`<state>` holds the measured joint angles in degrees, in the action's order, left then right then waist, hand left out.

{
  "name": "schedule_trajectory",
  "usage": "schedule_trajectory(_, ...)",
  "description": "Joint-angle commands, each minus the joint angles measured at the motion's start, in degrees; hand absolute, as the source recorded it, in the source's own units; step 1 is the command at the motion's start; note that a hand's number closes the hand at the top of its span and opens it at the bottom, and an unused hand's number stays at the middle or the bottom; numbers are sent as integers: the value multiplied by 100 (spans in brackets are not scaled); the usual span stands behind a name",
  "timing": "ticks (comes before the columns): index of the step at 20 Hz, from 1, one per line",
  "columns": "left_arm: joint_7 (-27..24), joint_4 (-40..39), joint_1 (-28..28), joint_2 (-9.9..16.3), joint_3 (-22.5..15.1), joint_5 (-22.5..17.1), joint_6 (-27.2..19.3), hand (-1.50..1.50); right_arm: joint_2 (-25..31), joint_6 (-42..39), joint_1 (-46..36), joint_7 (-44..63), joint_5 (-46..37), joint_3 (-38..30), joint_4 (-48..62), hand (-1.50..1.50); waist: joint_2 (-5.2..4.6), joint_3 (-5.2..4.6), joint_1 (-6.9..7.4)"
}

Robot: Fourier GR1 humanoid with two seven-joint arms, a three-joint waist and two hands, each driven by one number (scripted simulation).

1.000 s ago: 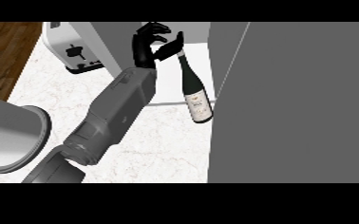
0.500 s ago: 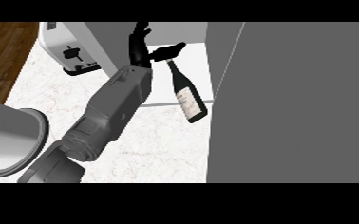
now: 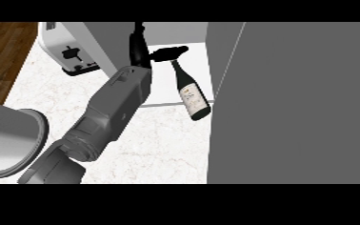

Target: Pick up the wine, place it into the cabinet and close the cabinet

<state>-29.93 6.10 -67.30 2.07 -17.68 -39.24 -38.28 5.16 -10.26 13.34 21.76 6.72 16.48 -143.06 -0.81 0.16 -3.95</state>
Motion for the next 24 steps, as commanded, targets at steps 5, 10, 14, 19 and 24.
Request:
schedule_trajectory(5,-371,196,103,280,9,179,724,-150,151,-98,422,252,549,-156,-932,-150,39,-17,148)
schedule_trajectory(10,-790,526,217,55,285,15,1045,-150,55,59,211,425,534,-155,-938,-150,38,-21,198)
schedule_trajectory(14,-1000,803,302,-36,382,6,1121,-150,-8,-43,767,-5,209,237,-994,-150,74,-18,211)
schedule_trajectory(19,-886,1545,777,-154,237,109,1231,-150,71,164,568,474,361,-58,-1234,-150,133,-19,408)
schedule_trajectory(24,-385,2487,1290,214,10,173,1435,-150,190,59,816,289,462,-250,-1265,-150,192,-13,497)
